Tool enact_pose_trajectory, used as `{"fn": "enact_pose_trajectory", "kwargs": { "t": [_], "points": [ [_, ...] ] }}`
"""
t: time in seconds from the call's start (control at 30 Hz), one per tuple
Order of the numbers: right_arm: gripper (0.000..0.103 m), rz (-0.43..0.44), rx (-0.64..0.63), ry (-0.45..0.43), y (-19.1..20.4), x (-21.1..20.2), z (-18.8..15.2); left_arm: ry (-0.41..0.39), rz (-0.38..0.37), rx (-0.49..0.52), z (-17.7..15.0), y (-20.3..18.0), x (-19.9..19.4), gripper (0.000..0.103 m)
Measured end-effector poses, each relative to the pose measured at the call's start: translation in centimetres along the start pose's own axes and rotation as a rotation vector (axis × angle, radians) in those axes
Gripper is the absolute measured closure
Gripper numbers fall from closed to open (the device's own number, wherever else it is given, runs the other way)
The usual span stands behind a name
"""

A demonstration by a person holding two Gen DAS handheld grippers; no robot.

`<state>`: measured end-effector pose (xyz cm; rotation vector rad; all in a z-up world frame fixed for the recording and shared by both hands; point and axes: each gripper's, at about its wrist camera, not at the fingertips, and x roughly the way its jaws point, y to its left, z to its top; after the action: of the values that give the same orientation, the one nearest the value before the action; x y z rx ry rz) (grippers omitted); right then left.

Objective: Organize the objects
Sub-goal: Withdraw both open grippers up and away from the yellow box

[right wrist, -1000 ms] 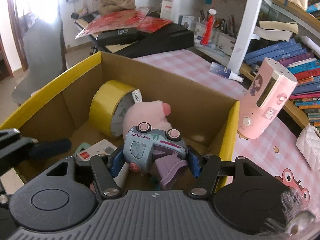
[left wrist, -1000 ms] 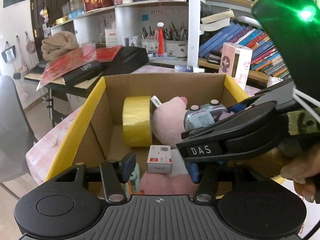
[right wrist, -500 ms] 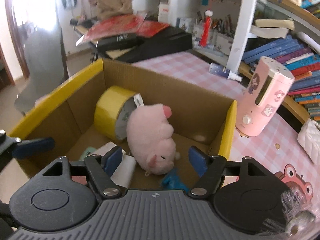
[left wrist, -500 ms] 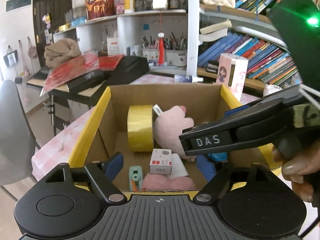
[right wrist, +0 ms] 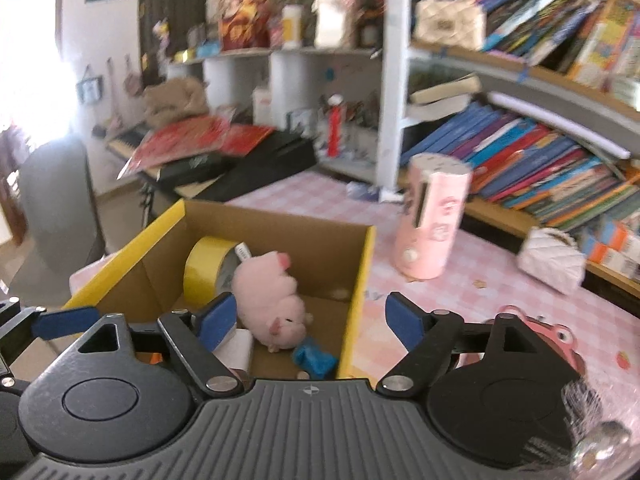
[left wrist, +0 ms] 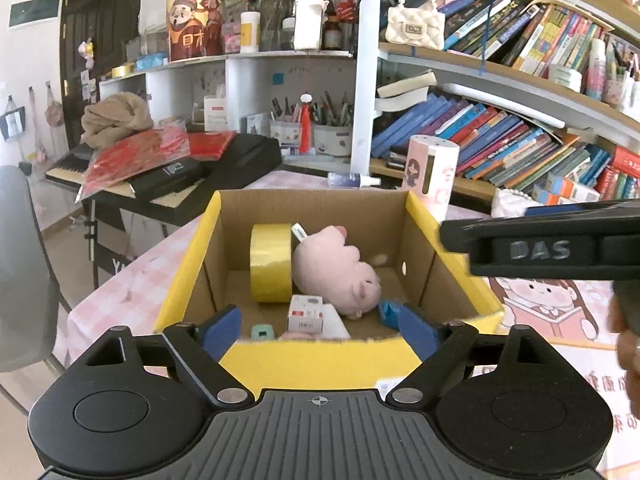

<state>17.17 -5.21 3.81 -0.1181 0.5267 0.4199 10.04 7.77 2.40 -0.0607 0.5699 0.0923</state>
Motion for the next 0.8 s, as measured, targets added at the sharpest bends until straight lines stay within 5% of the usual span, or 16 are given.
{"fn": "enact_pose_trajectory", "kwargs": {
  "t": [0.43, 0.8],
  "points": [
    [0.013, -0.265, 0.108, -0.008, 0.4, -7.4, -5.7, -0.007, -0.016, 0.004, -3.0, 0.9, -4.8, 0.006],
    [0.007, -0.373, 0.187, 0.056, 2.3, -10.7, -11.0, 0.03, -0.032, 0.07, -5.7, -0.1, -7.0, 0.006]
  ]
}}
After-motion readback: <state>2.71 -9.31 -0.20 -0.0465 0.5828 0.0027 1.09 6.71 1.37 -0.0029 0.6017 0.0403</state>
